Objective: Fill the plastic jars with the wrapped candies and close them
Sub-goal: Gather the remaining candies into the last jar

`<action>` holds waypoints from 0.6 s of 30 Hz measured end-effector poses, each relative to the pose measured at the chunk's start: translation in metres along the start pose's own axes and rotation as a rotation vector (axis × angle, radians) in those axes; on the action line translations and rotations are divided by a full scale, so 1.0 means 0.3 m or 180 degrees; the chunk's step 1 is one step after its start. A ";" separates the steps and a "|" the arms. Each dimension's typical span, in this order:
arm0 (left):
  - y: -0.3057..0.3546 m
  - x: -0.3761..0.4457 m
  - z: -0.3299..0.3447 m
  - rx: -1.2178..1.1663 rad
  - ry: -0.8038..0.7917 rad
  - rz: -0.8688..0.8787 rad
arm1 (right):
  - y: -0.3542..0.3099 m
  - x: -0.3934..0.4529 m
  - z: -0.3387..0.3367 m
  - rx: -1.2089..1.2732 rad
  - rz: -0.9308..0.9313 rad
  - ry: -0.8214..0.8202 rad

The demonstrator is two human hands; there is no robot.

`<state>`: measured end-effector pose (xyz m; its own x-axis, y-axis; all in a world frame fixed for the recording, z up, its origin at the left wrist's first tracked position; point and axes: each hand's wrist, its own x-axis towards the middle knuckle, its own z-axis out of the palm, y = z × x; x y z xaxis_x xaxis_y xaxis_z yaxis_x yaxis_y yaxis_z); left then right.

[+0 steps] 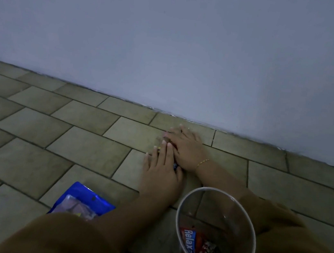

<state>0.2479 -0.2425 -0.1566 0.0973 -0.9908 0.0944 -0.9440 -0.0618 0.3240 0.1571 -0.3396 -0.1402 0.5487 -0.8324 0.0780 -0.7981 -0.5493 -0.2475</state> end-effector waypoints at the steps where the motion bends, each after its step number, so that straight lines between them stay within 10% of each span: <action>1: -0.001 0.000 0.001 -0.0032 -0.0004 -0.0008 | 0.000 -0.003 0.001 0.0146 0.0011 0.0135; 18: -0.007 -0.007 -0.019 0.0061 0.0046 0.0265 | -0.018 -0.053 0.014 0.0063 0.0463 0.0755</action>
<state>0.2514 -0.2395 -0.1521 0.0225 -0.9907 0.1339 -0.9549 0.0183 0.2964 0.1539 -0.3231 -0.1443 0.3532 -0.8976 0.2637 -0.8580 -0.4231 -0.2913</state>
